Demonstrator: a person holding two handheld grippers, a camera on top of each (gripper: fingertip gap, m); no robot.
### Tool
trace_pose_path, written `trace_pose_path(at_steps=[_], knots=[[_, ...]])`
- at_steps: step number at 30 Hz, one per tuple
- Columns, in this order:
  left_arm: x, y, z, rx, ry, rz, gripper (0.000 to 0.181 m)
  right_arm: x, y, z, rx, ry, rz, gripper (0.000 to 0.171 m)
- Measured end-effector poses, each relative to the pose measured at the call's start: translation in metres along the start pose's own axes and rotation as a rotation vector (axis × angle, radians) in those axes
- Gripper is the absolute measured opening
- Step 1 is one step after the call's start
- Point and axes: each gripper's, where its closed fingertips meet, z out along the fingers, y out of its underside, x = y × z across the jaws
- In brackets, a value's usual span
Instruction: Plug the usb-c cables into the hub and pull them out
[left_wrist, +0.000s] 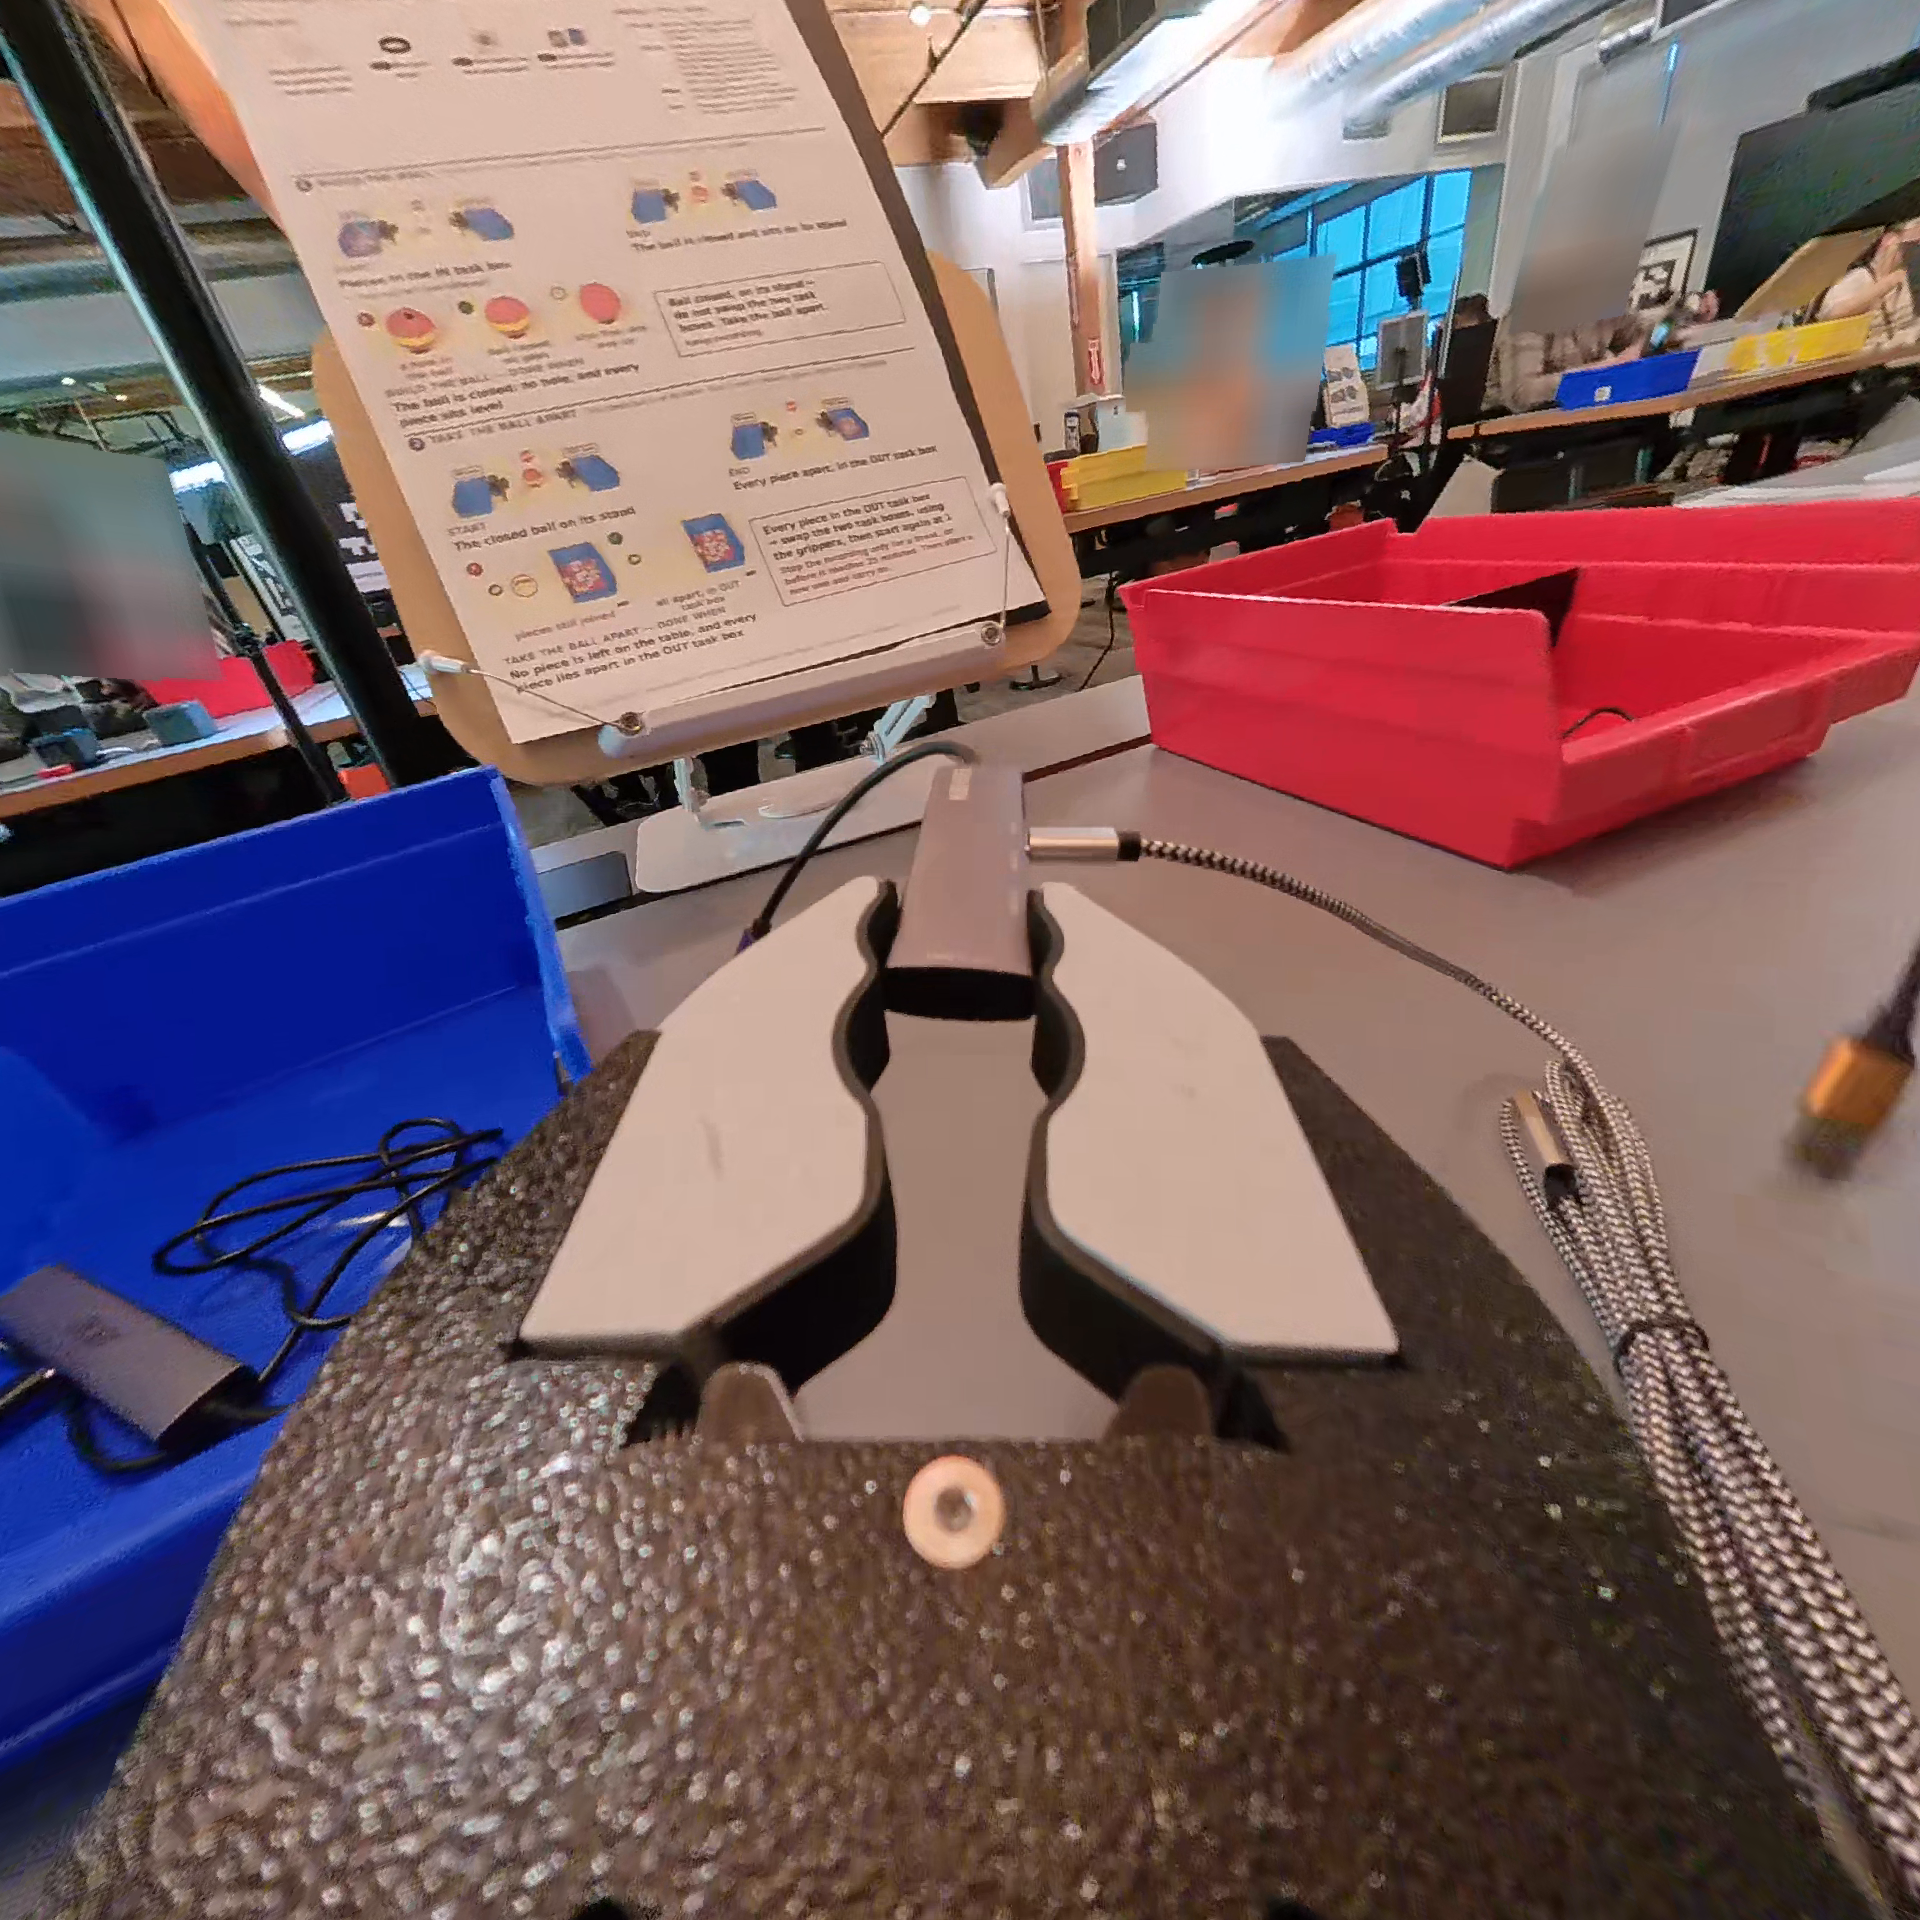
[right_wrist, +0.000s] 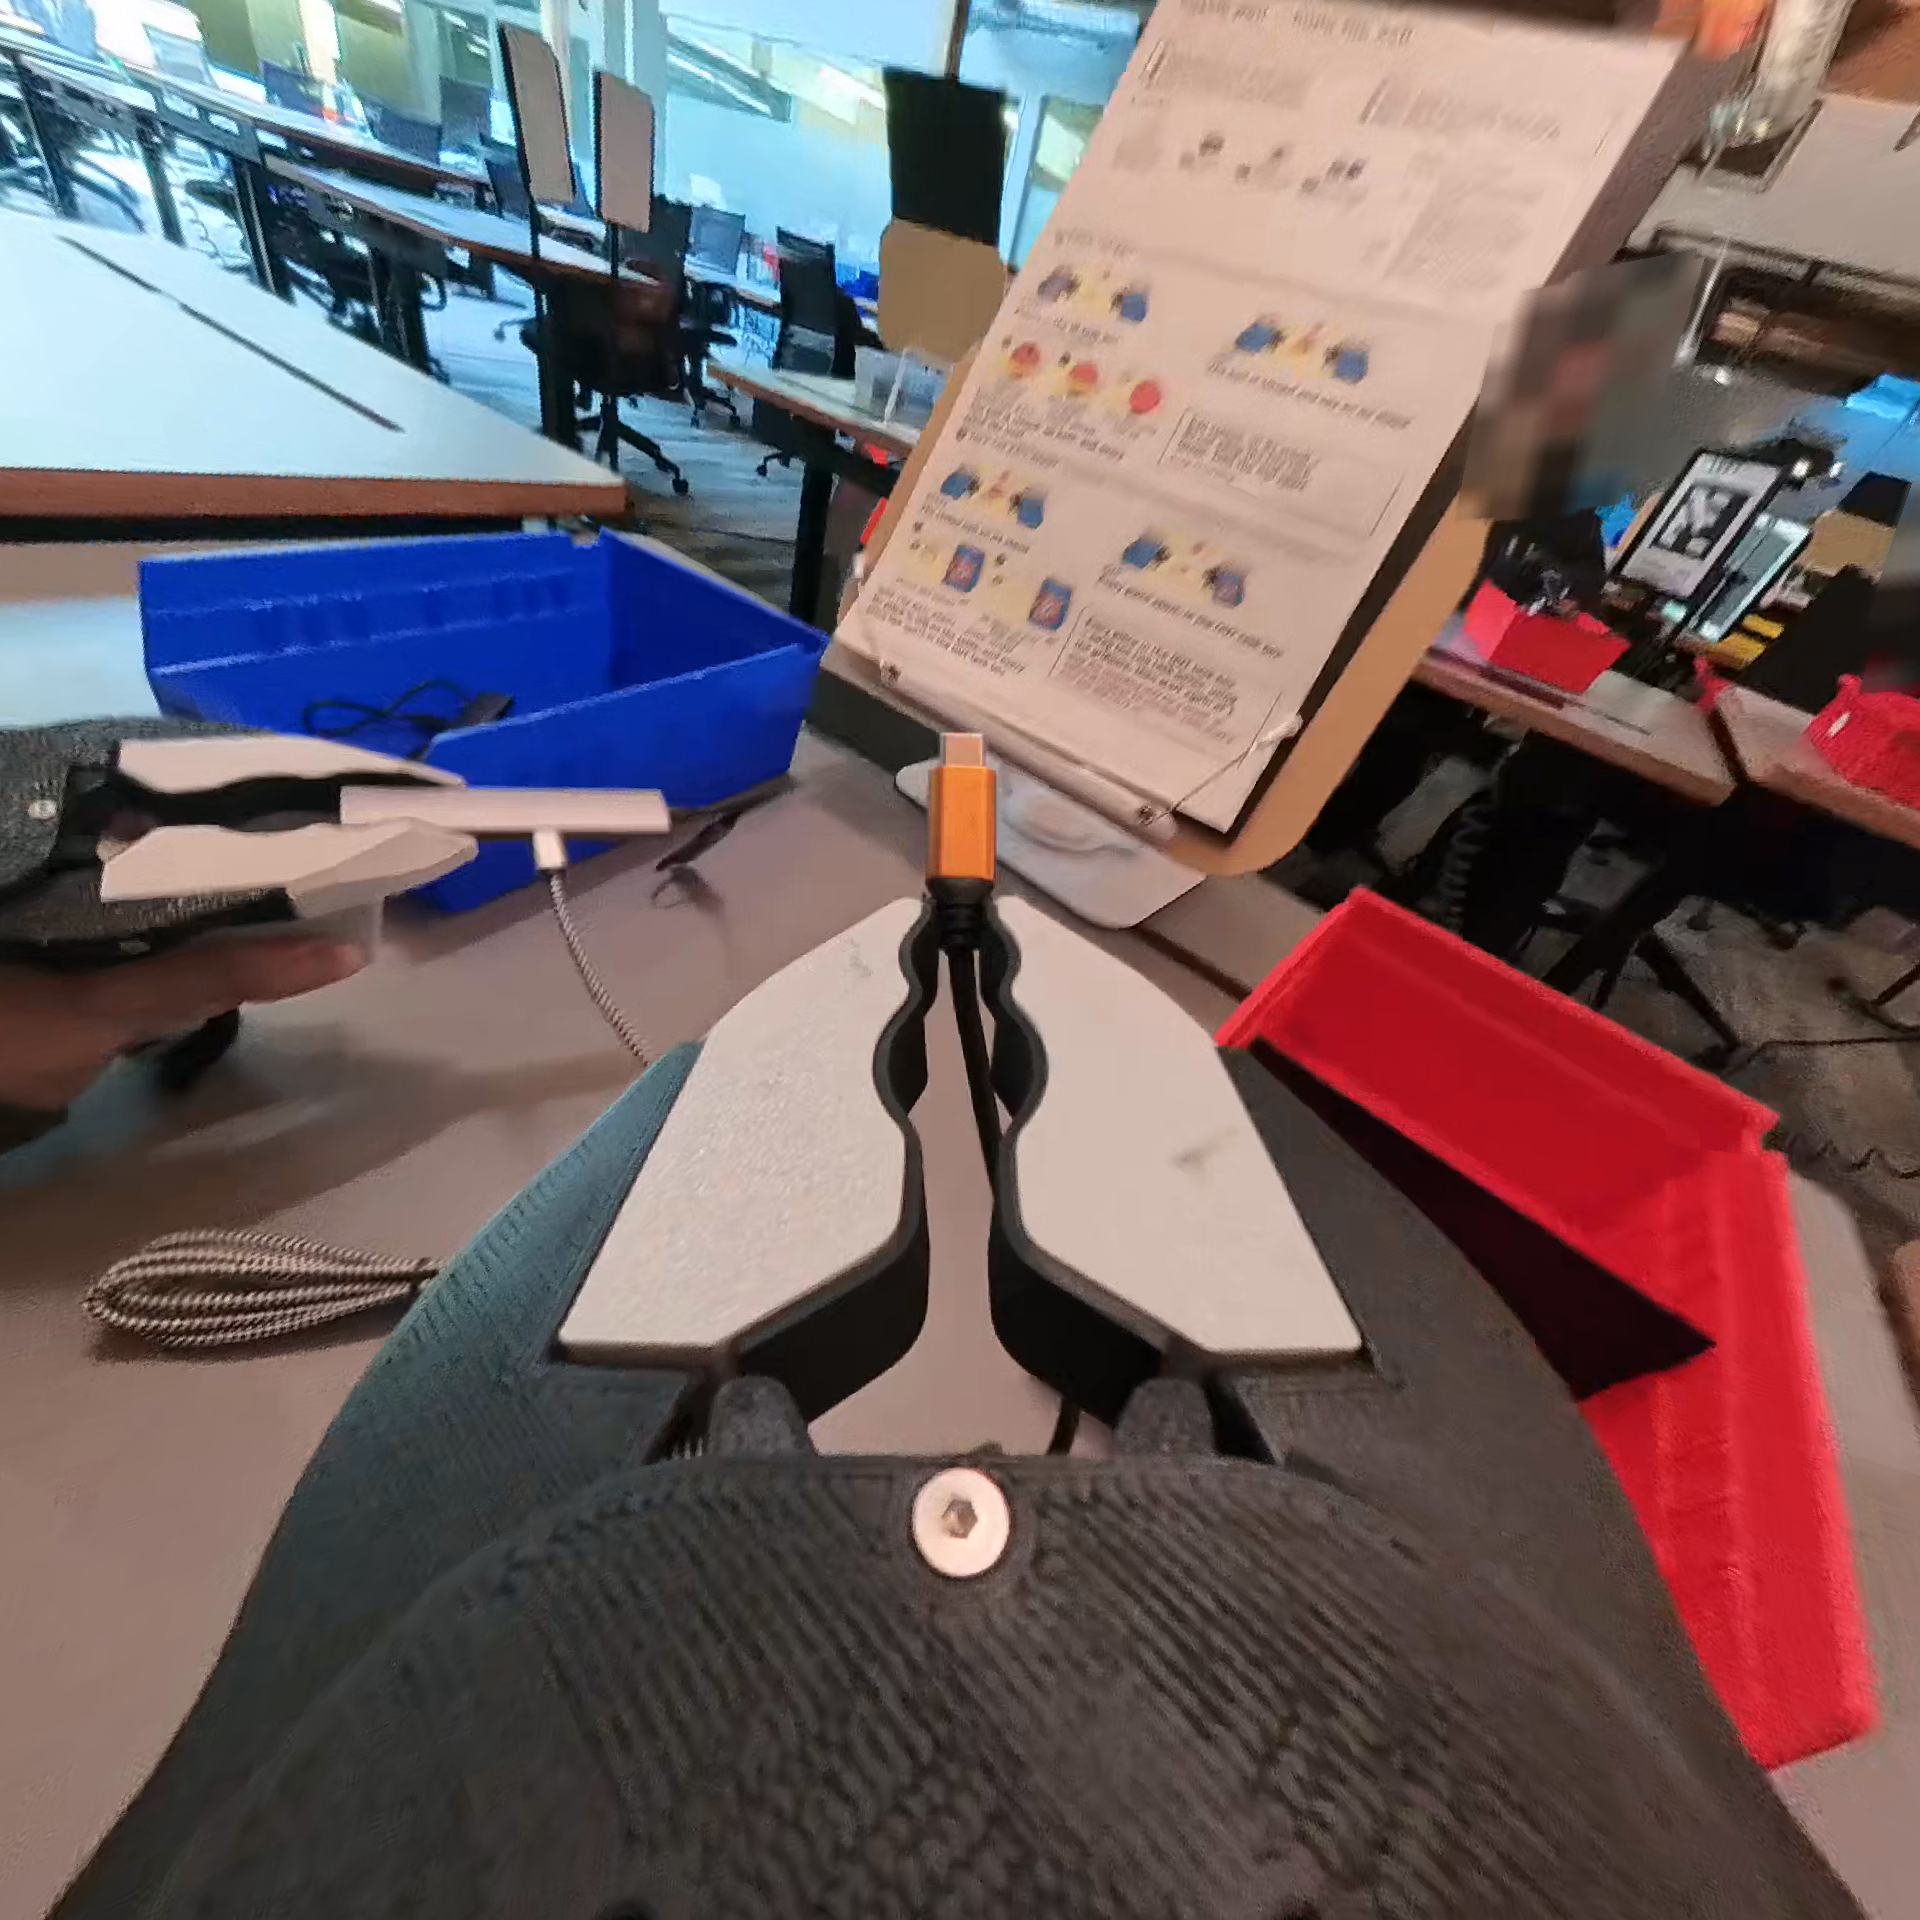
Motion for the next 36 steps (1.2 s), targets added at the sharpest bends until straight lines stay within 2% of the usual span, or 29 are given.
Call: trace_pose_path(at_steps=[5, 9, 11, 15, 19, 22, 24, 26, 29, 32, 36], knots=[[0.011, 0.001, 0.002, -0.012, 0.028, 0.074, 0.023, 0.06, -0.062, -0.008, 0.064, 0.082, -0.136, 0.008], [0.011, 0.001, 0.001, -0.01, 0.034, 0.062, 0.023, 0.133, -0.085, 0.0, 0.048, 0.264, -0.24, 0.008], [0.012, 0.001, 0.002, -0.014, 0.04, 0.064, 0.023, 0.16, -0.092, 0.002, 0.1, 0.331, -0.231, 0.008], [0.013, 0.001, 0.002, -0.016, 0.046, 0.069, 0.023, 0.183, -0.061, 0.022, 0.099, 0.331, -0.142, 0.008], [0.013, 0.001, 0.002, -0.015, 0.047, 0.065, 0.023, 0.184, 0.003, 0.04, 0.007, 0.342, -0.168, 0.008], [0.014, 0.001, 0.002, -0.014, 0.054, 0.063, 0.023, 0.17, 0.055, 0.051, -0.159, 0.276, -0.103, 0.011], [0.014, 0.001, 0.002, -0.012, 0.057, 0.061, 0.023, 0.16, 0.073, 0.052, -0.25, 0.272, -0.021, 0.046], [0.015, 0.001, 0.002, -0.015, 0.064, 0.06, 0.023, 0.126, 0.064, 0.054, -0.217, 0.196, 0.088, 0.073], [0.017, 0.0, 0.003, -0.01, 0.077, 0.057, 0.023, 0.031, 0.045, 0.061, -0.136, -0.077, 0.191, 0.072], [0.022, -0.002, 0.002, 0.008, 0.1, 0.049, 0.023, -0.052, 0.053, 0.072, -0.118, -0.259, 0.191, 0.063], [0.022, -0.006, -0.001, 0.029, 0.107, 0.047, 0.023, -0.102, 0.066, 0.09, -0.053, -0.322, 0.262, 0.049]])
